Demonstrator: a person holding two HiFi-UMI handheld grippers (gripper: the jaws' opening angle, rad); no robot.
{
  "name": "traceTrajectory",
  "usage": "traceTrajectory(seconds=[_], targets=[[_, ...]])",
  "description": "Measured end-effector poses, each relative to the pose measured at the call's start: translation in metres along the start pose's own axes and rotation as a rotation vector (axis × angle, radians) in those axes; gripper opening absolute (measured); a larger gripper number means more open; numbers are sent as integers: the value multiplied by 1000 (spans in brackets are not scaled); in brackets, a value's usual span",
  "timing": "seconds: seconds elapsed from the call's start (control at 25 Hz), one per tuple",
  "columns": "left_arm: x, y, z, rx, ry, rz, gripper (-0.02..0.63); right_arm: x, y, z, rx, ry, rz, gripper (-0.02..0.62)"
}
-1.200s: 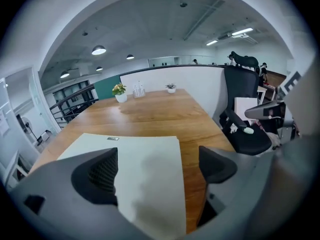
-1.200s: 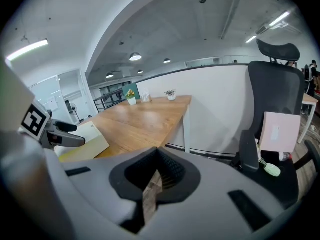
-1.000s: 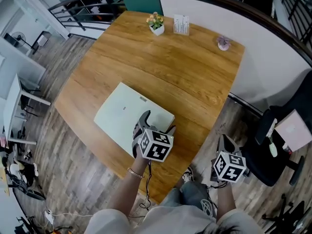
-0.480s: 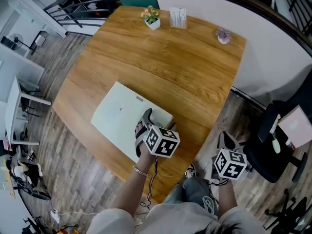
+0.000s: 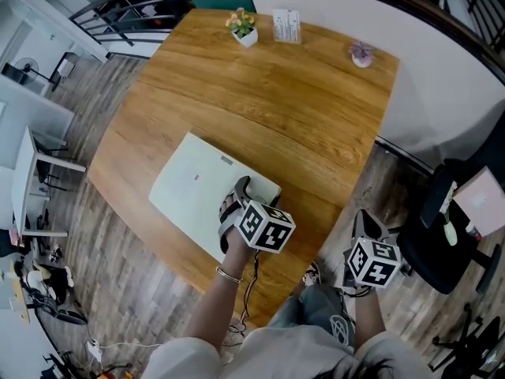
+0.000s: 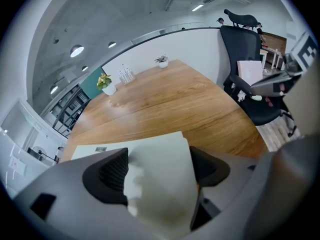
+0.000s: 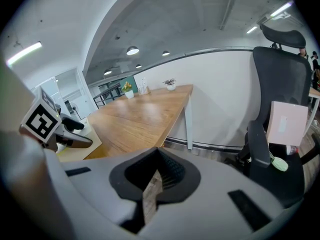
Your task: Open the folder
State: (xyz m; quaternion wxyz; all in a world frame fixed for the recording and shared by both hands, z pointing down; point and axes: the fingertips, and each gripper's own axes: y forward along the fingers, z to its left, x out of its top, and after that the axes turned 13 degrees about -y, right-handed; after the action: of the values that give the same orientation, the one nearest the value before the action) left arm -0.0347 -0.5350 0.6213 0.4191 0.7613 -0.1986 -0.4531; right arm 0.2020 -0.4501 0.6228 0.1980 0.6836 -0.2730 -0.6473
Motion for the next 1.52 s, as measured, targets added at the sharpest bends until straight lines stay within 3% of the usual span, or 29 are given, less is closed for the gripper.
traceTrajectory(seconds=[0.28, 0.6, 0.76, 1.2, 1.36, 1.52], targets=[[1, -3, -2, -52, -22, 22, 371, 1, -4, -1, 5, -1, -5, 2], [3, -14, -4, -154, -113, 9, 329, 2, -11, -1, 10, -13, -10, 2], [5, -23, -8, -190, -151, -17, 246, 7, -15, -1, 12, -22, -19, 2], [-20, -47, -29, -298, -103, -66, 206, 9, -34, 4, 14, -40, -35, 2], [-19, -58, -29, -369, -194, -108, 166, 10, -41, 4, 15, -55, -38, 2], [-18, -71, -25, -319, -220, -159, 88, 12, -48, 11, 24, -71, -42, 2]])
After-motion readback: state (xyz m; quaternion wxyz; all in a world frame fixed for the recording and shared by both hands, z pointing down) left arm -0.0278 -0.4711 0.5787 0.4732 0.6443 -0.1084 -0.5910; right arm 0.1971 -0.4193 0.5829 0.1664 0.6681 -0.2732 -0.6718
